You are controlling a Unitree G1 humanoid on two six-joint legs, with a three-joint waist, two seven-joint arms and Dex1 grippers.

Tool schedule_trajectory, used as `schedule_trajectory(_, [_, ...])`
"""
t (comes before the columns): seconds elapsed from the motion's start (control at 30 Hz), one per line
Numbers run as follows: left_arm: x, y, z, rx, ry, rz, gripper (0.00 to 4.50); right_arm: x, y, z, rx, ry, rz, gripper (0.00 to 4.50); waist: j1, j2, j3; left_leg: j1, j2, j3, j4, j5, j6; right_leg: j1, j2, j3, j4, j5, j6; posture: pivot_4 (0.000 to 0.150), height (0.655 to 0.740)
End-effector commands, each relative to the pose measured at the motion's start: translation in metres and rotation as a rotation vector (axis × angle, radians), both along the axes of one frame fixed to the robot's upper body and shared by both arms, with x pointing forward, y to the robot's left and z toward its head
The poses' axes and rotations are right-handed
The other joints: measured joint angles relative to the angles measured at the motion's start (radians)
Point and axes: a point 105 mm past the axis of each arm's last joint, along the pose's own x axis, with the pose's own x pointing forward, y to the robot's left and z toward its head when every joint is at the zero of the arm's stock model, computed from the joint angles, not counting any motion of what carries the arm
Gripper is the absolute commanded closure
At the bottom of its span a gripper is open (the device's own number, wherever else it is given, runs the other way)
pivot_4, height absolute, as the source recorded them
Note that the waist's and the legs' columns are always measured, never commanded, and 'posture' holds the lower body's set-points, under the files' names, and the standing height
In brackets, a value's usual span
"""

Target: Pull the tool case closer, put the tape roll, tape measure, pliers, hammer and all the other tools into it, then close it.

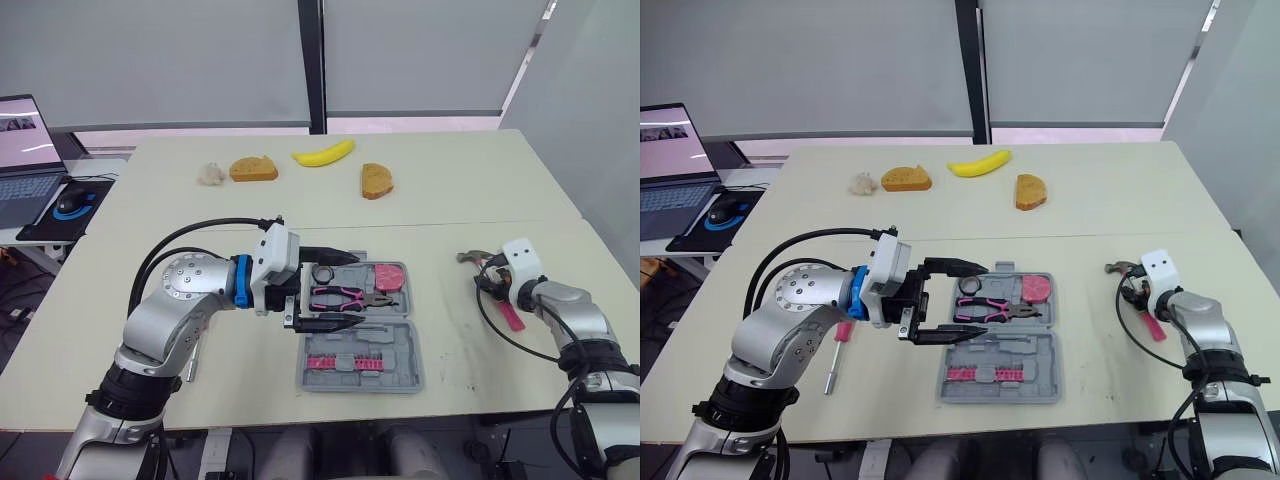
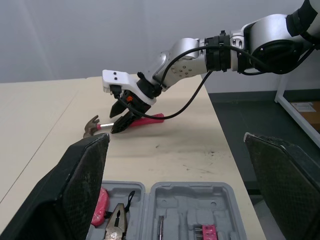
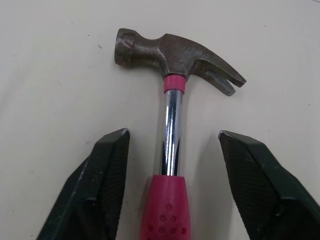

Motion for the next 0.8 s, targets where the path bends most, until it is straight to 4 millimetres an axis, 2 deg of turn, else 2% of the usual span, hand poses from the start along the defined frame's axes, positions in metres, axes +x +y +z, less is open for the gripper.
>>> schedule_trajectory(0.03, [-0.004,-0.003,0.004,0.005,-0.047,-0.021,0.00,0.004,-0.001,0.004,0.001,-0.016,-0.007,2.56,0.000,0.000,0.000,0.000,0.000,0.000,0.000,0.000,0.000,0.000,0.000,0.000,0.000,0.000,0.000,0.150,0.7400])
schedule_trajectory(0.3, [-0.002,0.001,-0.001,0.032,-0.057,-0.019,0.00,-0.002,0.001,0.009,0.050,-0.017,-0.018,3.98,0.000,0.000,0.000,0.000,0.000,0.000,0.000,0.000,0.000,0.001,0.000,0.000,0.000,0.000,0.000,0.150,0.7400])
schedule_trajectory(0.5, [-0.005,0.005,-0.007,0.062,-0.072,-0.029,0.00,-0.019,0.005,0.020,0.067,-0.027,-0.012,3.99,0.001,0.001,0.000,0.000,0.000,0.000,0.000,0.000,0.000,0.000,0.000,0.000,0.000,0.000,0.000,0.150,0.7400])
schedule_trajectory(0.6, [-0.007,0.008,-0.009,0.076,-0.069,-0.034,0.00,-0.035,0.017,0.028,0.060,-0.040,0.015,4.06,0.002,0.001,0.001,-0.001,0.000,-0.001,0.000,0.000,0.000,0.000,0.000,0.000,0.000,0.000,0.000,0.150,0.7400])
schedule_trajectory(0.67, [-0.009,0.010,-0.011,0.092,-0.067,-0.038,0.00,-0.047,0.027,0.031,0.066,-0.038,0.023,4.27,0.003,0.002,0.001,-0.001,0.000,-0.002,0.000,0.000,0.000,-0.001,0.000,0.000,0.000,0.000,0.000,0.150,0.7400])
schedule_trajectory(0.8, [-0.015,0.014,-0.019,0.141,-0.076,-0.063,0.00,-0.070,0.049,0.026,0.059,-0.017,0.042,4.27,0.001,0.002,0.001,-0.001,0.000,-0.002,-0.001,0.000,0.000,-0.002,0.000,0.000,0.000,0.000,0.000,0.150,0.7400])
